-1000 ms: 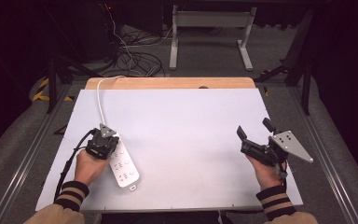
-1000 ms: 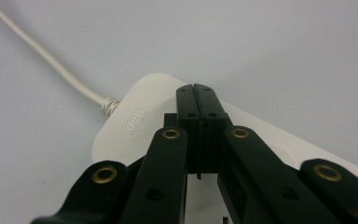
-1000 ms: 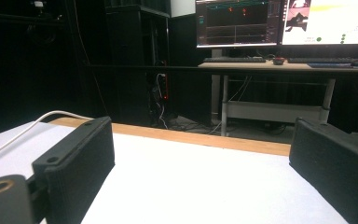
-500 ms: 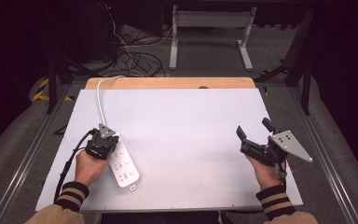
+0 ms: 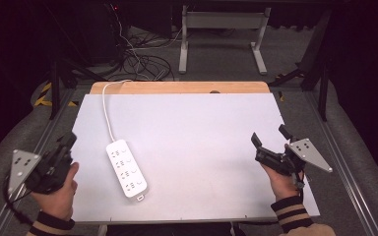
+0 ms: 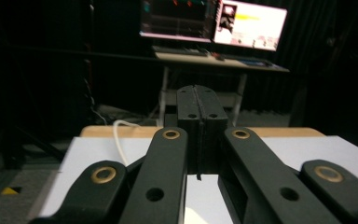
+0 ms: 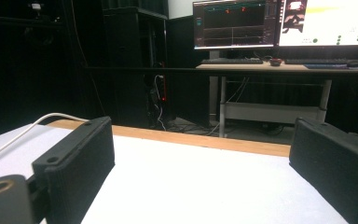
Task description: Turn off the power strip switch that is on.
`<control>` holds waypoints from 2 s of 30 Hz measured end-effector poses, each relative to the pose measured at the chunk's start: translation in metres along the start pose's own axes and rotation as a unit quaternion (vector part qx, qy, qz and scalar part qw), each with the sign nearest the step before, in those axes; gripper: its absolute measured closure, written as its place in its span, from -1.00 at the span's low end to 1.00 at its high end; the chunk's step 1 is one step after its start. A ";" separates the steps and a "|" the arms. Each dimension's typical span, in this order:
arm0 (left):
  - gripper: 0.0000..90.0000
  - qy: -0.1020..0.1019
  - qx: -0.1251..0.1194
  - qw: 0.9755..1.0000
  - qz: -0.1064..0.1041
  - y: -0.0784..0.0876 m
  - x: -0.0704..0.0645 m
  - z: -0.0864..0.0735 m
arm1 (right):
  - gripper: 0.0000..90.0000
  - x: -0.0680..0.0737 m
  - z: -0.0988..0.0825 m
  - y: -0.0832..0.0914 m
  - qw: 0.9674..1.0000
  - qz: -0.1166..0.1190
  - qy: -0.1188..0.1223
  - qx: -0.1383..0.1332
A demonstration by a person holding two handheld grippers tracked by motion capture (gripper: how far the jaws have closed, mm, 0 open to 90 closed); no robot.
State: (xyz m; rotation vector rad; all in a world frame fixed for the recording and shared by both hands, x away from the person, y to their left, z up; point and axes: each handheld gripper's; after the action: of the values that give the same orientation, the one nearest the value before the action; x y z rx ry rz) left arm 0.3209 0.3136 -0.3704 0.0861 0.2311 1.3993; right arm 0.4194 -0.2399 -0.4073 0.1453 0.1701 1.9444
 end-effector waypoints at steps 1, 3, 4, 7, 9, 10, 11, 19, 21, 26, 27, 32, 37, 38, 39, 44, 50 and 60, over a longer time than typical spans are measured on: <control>1.00 0.006 -0.006 1.000 0.004 0.004 0.003 0.000 | -0.84 0.000 0.000 0.000 1.000 0.000 0.000 0.000; 1.00 0.018 -0.014 1.000 0.012 0.007 0.007 0.002 | -0.84 0.000 0.000 -0.002 1.000 -0.001 -0.002 0.001; 0.99 0.022 -0.017 0.999 0.015 0.007 0.008 0.002 | -0.84 0.001 0.000 -0.003 1.000 0.000 -0.001 0.002; 0.99 0.016 -0.008 1.000 0.020 0.003 0.009 0.000 | -0.84 0.002 0.000 -0.004 1.000 0.001 0.003 0.003; 0.99 0.020 -0.001 1.000 0.020 0.001 0.010 -0.001 | -0.84 0.002 0.000 -0.004 1.000 0.002 0.003 0.003; 0.98 0.022 -0.002 1.000 0.022 0.000 0.011 -0.002 | -0.84 0.001 0.000 -0.003 1.000 0.001 0.000 0.002; 0.98 0.023 -0.004 1.000 0.021 -0.001 0.011 -0.002 | -0.84 0.001 0.000 -0.003 1.000 0.001 0.000 0.002; -0.95 0.007 -0.011 0.998 0.055 -0.021 0.013 -0.012 | -0.84 0.001 0.000 -0.002 1.000 0.001 0.001 0.002; -0.95 -0.003 -0.024 0.998 0.062 -0.021 0.014 -0.013 | -0.84 0.001 0.000 -0.002 1.000 0.001 0.000 0.002; -0.97 -0.007 -0.034 0.997 0.071 -0.020 0.016 -0.012 | -0.84 0.000 0.000 -0.002 1.000 0.001 0.000 0.002; -0.96 -0.007 -0.031 0.997 0.073 -0.020 0.016 -0.012 | -0.84 0.000 0.000 -0.002 1.000 0.001 0.000 0.002; -0.95 -0.010 -0.034 0.997 0.074 -0.020 0.014 -0.012 | -0.84 0.001 0.000 -0.002 1.000 0.001 0.001 0.002; -0.93 -0.011 -0.027 0.997 0.078 -0.021 0.015 -0.012 | -0.84 0.000 0.000 -0.002 1.000 0.001 0.000 0.003; -0.92 -0.008 -0.025 0.997 0.079 -0.022 0.014 -0.013 | -0.84 0.001 0.000 -0.002 1.000 0.001 0.000 0.003; -0.91 -0.007 -0.022 0.997 0.079 -0.022 0.014 -0.013 | -0.84 0.001 0.000 -0.002 1.000 0.001 0.000 0.003; -0.90 -0.012 -0.014 0.997 0.080 -0.022 0.014 -0.013 | -0.84 0.001 0.000 -0.003 1.000 0.002 0.001 0.005; -0.89 -0.008 -0.013 0.997 0.079 -0.022 0.014 -0.014 | -0.84 0.002 0.000 -0.002 1.000 0.004 0.001 0.004; -0.88 -0.010 -0.006 0.997 0.081 -0.023 0.014 -0.015 | -0.84 0.003 0.000 -0.004 1.000 0.004 0.003 0.006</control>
State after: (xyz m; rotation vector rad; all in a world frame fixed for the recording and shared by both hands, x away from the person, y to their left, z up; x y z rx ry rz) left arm 0.3421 0.3222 -0.3907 0.1100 0.2025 1.5598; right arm 0.4219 -0.2358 -0.4077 0.1496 0.1860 1.9521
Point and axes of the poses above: each handheld gripper's, and its own axes: y roughly backward along the jaws, z roughly out of its top, x roughly to its left, and after that the axes turned 11 degrees about x, right-handed
